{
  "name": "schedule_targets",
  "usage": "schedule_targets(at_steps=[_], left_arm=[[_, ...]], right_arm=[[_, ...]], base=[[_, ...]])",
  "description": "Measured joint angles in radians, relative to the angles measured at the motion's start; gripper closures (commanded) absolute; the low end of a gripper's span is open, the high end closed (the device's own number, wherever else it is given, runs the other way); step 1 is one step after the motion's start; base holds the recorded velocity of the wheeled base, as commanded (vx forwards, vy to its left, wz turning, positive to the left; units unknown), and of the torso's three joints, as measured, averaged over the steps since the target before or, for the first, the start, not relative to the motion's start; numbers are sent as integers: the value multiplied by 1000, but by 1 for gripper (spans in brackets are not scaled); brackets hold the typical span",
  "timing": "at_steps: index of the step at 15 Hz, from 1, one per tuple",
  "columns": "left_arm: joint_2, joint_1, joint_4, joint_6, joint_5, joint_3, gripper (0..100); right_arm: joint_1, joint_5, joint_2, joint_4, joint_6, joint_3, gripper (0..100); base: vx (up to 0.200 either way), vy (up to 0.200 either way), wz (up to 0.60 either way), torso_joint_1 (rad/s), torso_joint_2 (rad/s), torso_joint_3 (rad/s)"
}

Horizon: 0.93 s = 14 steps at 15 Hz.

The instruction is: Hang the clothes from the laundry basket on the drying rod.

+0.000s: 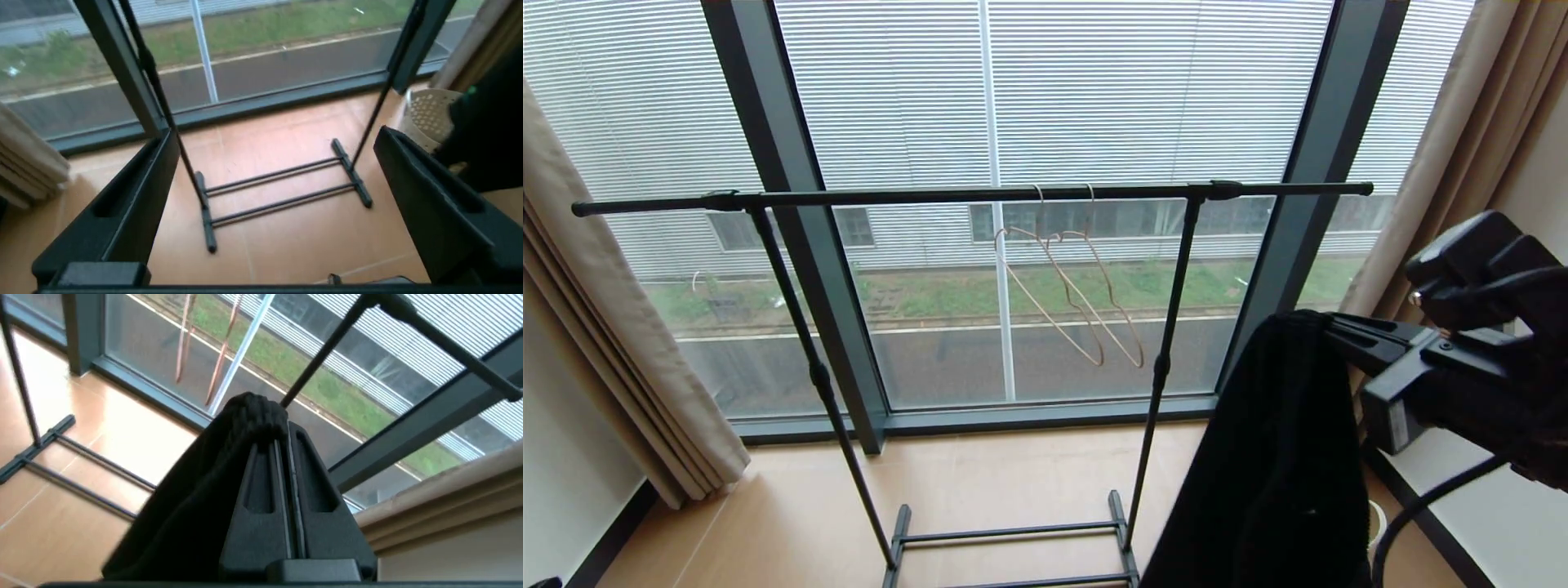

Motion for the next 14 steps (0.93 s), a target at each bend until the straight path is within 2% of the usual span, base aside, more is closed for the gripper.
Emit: schedule_targets(at_steps=[3, 7, 10, 14], left_arm=[[338, -101, -126, -131, 6, -114, 0], [708, -370, -260, -408, 73, -279, 0], [898, -481, -437, -435, 80, -328, 0], [1046, -609, -476, -431, 80, -361, 0]], right_arm=[[-12, -41, 115, 18, 78, -107, 100], [2, -152, 229, 188, 269, -304, 100], [86, -247, 291, 316, 433, -435, 100], [170, -279, 323, 314, 444, -484, 100]], base=[[0, 0, 0, 0, 0, 0], [0, 0, 0, 0, 0, 0], [0, 0, 0, 0, 0, 0], [0, 0, 0, 0, 0, 0]])
